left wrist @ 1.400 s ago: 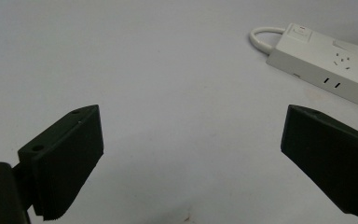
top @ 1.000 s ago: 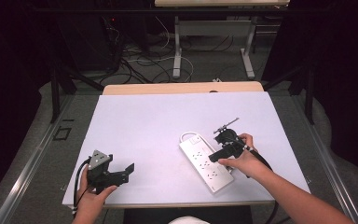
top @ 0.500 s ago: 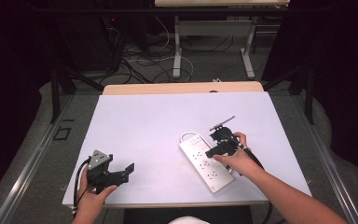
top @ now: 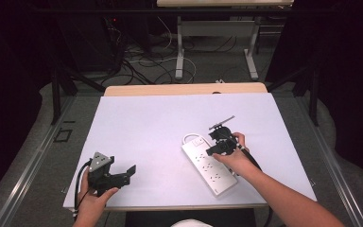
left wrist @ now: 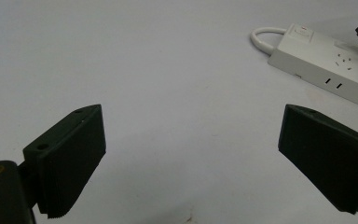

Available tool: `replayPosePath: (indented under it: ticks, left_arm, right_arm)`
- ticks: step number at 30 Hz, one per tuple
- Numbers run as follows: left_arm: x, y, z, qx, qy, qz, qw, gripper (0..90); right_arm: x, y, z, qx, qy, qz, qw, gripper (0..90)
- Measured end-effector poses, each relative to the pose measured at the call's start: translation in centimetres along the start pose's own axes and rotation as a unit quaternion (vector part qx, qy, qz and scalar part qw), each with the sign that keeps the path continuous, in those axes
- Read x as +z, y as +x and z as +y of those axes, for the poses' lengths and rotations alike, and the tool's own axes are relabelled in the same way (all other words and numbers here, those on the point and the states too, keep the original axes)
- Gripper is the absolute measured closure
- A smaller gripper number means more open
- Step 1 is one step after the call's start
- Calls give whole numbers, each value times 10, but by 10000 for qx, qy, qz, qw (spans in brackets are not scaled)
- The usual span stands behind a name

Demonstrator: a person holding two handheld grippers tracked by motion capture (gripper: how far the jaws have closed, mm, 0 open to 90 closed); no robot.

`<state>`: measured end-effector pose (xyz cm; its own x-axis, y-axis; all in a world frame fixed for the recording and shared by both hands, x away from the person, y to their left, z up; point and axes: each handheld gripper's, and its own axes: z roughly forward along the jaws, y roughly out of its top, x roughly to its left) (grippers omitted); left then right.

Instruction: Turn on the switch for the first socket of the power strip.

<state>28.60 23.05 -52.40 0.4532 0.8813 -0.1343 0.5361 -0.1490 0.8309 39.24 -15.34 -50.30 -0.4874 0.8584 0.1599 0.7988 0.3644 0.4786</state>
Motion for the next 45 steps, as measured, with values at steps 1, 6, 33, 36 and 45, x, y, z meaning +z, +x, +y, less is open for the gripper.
replayPosePath:
  ticks: [1,6,33,36,45]
  left_arm:
    - [0,0,0,-1,8,1,10000,72]
    - [0,0,0,-2,5,2,10000,73]
    - [-1,1,0,-10,-14,8,10000,80]
    - [-1,1,0,-13,-15,9,10000,81]
    - [0,1,0,-18,-22,19,10000,82]
  right_arm:
    - [1,0,0,32,2,-101,9999,735]
    - [5,-1,2,38,-131,-17,9999,776]
    - [19,0,11,191,-289,-165,9993,900]
    - [20,1,11,181,-289,-130,9993,900]
    - [19,1,10,80,-262,-95,9996,900]
